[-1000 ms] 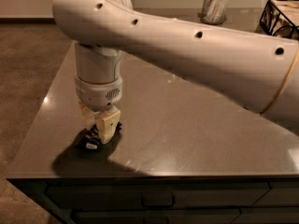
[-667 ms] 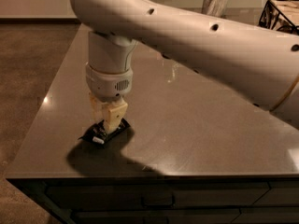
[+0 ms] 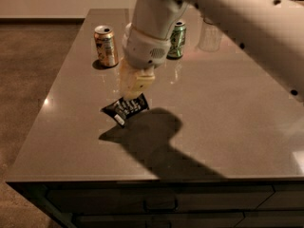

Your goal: Pick rxbar chocolate

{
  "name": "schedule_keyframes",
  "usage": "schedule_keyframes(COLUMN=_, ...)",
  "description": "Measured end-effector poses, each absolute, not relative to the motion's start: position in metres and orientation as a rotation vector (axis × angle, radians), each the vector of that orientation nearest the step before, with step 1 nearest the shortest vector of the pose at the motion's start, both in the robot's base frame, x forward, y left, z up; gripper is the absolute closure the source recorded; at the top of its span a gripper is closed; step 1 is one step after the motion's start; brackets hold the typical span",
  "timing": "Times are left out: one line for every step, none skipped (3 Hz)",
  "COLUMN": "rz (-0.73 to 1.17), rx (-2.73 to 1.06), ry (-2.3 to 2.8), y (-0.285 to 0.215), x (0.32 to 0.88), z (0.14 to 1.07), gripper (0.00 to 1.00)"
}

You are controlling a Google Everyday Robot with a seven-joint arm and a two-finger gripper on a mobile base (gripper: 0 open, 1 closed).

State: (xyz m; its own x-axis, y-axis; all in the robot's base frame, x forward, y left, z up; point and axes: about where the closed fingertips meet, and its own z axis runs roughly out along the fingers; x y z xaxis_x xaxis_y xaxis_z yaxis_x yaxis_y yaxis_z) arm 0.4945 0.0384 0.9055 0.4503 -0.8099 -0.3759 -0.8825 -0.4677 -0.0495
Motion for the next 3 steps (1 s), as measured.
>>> schedule_keyframes(rz=0.452, rx=-2.357, ry=1.49, y=0.022, x=0.51, z=0.938, gripper=1.0)
schedule_keyframes(rz=0.455, rx=-2.283, ry=1.505, y=0.009, x=0.518, z=0.96, gripper=1.0)
schedule_keyframes(rz=0.44, rx=-2.264, ry=1.495, y=0.013, x=0.522, z=0.963, gripper=1.0)
